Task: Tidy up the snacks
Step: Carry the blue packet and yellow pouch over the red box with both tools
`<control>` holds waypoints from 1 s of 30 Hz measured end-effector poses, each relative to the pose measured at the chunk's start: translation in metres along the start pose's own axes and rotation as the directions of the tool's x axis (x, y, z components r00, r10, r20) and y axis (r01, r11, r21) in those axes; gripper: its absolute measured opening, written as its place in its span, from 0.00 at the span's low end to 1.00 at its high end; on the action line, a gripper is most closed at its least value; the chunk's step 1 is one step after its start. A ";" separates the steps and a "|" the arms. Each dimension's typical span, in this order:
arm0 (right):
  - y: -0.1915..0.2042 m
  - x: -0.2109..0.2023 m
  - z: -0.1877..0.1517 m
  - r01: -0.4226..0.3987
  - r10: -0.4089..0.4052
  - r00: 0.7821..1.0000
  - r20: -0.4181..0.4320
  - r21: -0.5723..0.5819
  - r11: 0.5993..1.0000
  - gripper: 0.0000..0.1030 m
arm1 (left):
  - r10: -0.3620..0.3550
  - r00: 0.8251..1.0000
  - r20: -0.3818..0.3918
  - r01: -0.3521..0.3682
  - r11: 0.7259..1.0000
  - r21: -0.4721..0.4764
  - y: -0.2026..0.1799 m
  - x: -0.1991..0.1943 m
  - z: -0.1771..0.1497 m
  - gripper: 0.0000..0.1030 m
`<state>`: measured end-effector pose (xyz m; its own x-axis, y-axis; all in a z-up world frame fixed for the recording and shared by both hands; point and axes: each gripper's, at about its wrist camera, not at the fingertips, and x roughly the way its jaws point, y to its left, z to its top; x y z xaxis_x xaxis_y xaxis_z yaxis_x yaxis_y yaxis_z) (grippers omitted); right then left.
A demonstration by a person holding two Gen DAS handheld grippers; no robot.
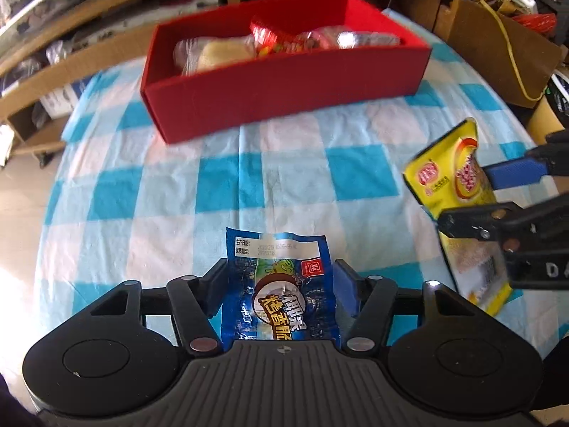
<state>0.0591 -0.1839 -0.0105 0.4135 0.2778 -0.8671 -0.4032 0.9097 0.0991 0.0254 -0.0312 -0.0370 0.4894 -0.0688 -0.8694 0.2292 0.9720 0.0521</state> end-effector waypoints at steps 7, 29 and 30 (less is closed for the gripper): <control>-0.006 -0.021 0.031 0.013 -0.018 0.995 0.101 0.052 0.999 0.56 | -0.014 0.994 0.107 0.012 1.000 0.020 0.002 -0.026 0.030 0.66; -0.064 0.059 0.181 0.045 -0.085 0.978 0.188 0.207 0.977 0.48 | 0.012 0.982 0.189 -0.006 1.000 -0.030 0.035 0.060 0.176 0.68; -0.065 0.062 0.182 0.048 -0.089 0.979 0.185 0.214 0.976 0.48 | 0.006 0.984 0.180 0.001 0.999 -0.042 0.038 0.064 0.177 0.69</control>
<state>0.2596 -0.1699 0.0181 0.5913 0.2480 -0.7674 -0.1986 0.9670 0.1595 0.2143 -0.0386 -0.0031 0.6344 -0.1021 -0.7662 0.1940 0.9805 0.0300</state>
